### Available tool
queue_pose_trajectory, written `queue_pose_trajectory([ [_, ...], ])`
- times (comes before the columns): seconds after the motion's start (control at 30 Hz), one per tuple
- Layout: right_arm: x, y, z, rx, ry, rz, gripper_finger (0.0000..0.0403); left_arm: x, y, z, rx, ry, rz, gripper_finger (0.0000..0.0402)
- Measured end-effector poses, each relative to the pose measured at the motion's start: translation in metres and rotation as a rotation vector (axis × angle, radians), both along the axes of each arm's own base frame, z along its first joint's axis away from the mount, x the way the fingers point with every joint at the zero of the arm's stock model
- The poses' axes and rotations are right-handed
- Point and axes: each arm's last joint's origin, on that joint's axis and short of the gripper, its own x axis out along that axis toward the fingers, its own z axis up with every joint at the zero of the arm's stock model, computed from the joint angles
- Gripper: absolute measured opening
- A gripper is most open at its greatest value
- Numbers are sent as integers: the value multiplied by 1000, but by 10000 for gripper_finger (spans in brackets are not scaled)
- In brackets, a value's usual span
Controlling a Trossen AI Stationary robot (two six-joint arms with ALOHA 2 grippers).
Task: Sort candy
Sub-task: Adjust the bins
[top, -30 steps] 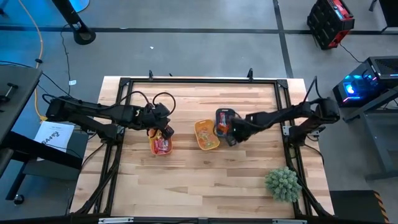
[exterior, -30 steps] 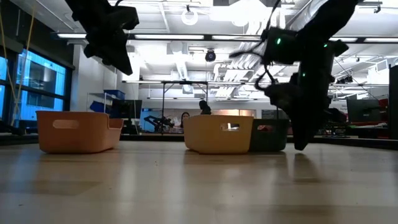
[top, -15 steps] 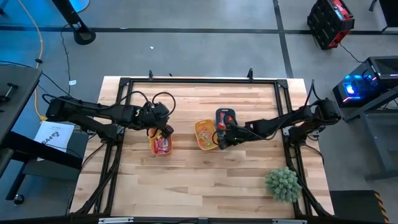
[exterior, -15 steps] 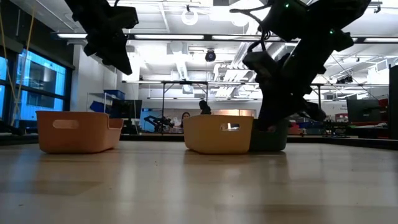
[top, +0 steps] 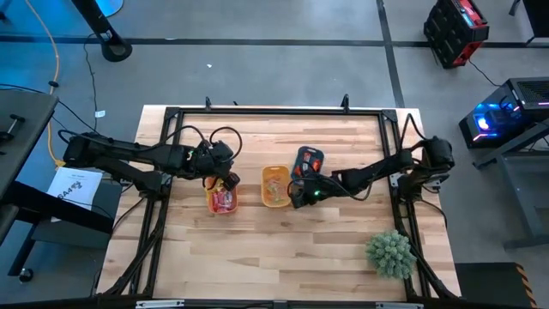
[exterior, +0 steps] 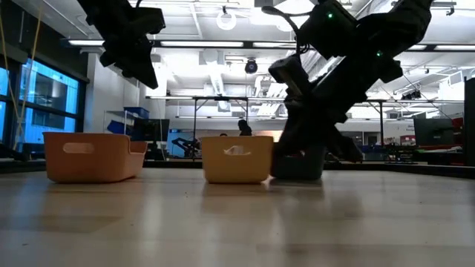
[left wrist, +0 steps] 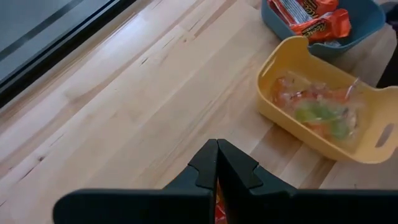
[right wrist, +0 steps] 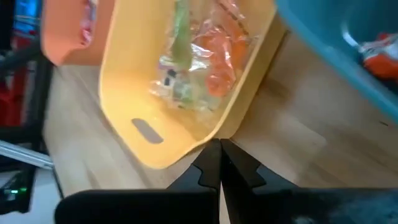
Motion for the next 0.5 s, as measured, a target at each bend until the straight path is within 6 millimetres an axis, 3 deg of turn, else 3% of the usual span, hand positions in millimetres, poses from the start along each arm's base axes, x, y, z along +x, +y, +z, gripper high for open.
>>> queue_pose_trajectory([
  [0.17,-1,-2,5,2,-14,14,0,0,0,0,0,1,0,0],
  [0.3,-7,-4,30,-6,-77,55,0,0,0,0,0,6,-1,0],
  [0.5,-28,-37,54,-143,-31,-118,0,0,0,0,0,4,-2,0],
])
